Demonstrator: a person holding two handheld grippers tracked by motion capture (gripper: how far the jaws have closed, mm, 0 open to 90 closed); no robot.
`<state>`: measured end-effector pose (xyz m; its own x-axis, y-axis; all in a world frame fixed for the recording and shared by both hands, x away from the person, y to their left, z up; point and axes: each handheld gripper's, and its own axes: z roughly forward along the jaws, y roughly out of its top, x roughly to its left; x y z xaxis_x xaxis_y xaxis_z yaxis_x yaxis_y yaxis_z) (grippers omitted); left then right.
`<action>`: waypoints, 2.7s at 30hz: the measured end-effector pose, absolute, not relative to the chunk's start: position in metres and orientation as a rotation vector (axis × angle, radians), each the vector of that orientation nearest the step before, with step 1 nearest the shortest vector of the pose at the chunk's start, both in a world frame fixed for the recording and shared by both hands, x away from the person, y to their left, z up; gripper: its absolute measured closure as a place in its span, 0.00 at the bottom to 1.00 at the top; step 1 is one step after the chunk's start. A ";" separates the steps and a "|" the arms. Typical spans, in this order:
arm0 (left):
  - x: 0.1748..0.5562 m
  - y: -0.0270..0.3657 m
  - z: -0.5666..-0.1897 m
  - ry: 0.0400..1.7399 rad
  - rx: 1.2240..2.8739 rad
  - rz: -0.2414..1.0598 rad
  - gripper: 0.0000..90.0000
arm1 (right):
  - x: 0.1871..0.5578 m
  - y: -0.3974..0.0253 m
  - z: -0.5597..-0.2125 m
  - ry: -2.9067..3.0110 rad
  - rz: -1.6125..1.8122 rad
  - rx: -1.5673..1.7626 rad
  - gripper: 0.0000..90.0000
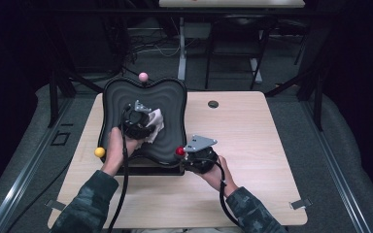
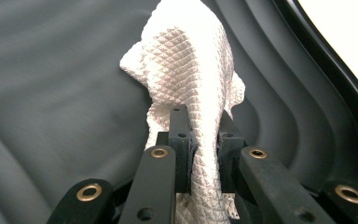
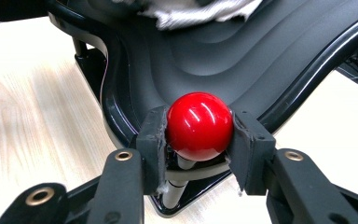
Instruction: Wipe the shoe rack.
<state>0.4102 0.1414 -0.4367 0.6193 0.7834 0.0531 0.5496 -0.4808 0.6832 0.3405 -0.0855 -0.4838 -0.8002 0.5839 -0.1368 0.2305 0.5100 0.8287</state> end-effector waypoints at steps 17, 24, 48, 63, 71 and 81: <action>0.376 0.136 -0.455 0.976 2.259 0.412 0.90 | 0.340 -0.084 -0.484 2.351 1.195 0.671 0.67; 0.376 0.134 -0.455 0.967 2.272 0.418 0.90 | 0.340 -0.084 -0.484 2.349 1.201 0.668 0.67; 0.424 0.132 -0.428 1.034 2.221 0.499 0.90 | 0.340 -0.084 -0.484 2.352 1.202 0.669 0.67; 0.460 0.124 -0.408 1.078 2.199 0.552 0.90 | 0.340 -0.084 -0.484 2.349 1.203 0.669 0.67; 0.478 0.119 -0.397 1.104 2.196 0.582 0.90 | 0.340 -0.084 -0.484 2.349 1.204 0.669 0.67; 0.501 0.112 -0.383 1.142 2.194 0.612 0.90 | 0.340 -0.084 -0.484 2.348 1.203 0.668 0.67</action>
